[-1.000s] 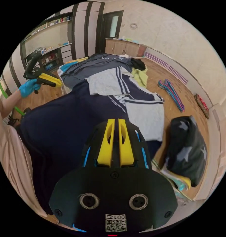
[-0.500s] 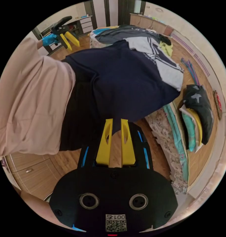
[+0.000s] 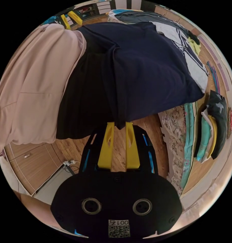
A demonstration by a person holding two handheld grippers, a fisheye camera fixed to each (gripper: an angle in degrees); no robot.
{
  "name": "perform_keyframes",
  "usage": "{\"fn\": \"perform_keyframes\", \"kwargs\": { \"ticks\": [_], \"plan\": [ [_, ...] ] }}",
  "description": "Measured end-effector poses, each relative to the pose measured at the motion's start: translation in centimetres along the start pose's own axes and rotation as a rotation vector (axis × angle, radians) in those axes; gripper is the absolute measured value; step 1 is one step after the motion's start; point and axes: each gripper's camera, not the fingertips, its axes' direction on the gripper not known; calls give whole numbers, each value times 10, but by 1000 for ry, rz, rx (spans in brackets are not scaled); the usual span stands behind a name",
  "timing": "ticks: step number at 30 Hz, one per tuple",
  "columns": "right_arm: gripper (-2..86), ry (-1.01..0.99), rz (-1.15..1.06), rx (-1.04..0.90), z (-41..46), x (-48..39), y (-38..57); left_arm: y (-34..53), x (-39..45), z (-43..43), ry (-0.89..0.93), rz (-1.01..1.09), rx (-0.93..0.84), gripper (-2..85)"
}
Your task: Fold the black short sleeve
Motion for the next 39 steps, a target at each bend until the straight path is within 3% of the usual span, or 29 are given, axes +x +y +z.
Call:
{"fn": "perform_keyframes", "kwargs": {
  "ticks": [7,18,26,39],
  "plan": [
    [29,33,-40,-51,-4,-22,0,0,34,11,-127,38,-77,53],
    [12,203,17,-64,-20,-56,11,24,73,-8,-281,-47,-34,-14],
    [8,429,162,32,-96,-60,42,72,77,-91,-349,-223,172,-16],
    [5,624,181,167,-209,-109,77,110,130,-202,-544,-43,227,-17]
  ]
}}
